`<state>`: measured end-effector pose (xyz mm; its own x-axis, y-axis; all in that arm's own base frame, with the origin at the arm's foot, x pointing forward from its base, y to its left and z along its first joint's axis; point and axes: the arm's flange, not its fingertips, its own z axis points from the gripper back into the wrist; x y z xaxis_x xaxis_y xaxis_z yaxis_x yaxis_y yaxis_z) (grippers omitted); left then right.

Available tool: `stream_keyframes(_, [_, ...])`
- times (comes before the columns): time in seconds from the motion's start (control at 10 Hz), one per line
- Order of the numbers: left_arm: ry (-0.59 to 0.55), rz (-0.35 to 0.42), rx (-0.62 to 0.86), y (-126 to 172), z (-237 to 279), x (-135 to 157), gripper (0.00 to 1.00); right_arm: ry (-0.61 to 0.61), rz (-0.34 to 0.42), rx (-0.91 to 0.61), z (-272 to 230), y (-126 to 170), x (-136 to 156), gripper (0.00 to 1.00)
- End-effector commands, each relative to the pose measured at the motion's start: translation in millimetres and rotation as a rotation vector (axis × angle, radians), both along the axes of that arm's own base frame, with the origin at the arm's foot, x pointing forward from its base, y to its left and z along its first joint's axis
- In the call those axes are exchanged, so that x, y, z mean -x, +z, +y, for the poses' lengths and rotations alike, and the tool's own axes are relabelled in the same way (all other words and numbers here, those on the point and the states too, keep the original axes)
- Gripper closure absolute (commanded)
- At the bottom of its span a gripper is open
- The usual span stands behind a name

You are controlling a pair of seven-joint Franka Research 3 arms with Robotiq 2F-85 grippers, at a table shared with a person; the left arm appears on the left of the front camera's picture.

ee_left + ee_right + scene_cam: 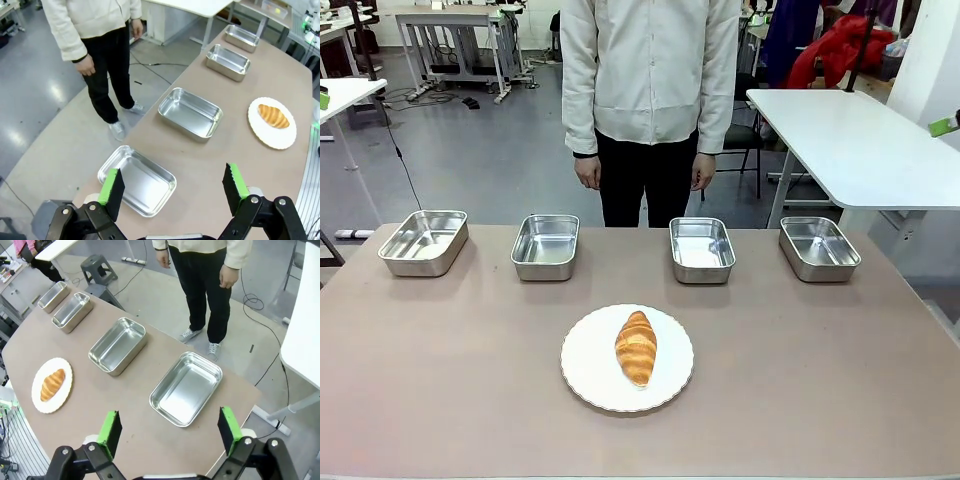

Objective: Place the bread in the container.
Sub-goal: Place the Butter Roll into the Airtight Container indicated by the human.

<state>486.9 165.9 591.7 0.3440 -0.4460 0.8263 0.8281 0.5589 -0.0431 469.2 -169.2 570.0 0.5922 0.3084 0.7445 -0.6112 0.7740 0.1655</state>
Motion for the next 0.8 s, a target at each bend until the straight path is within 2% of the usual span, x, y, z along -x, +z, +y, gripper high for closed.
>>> stream_keyframes(0.0, [0.005, -0.004, 0.005, 0.8, 2.8, 1.3, 0.00, 0.005, -0.008, -0.005, 1.3, 0.7, -0.1, 0.00])
stream_keyframes(0.7, [0.005, -0.004, 0.005, 0.8, 2.8, 1.3, 0.00, 0.005, -0.008, -0.005, 1.3, 0.7, -0.1, 0.00])
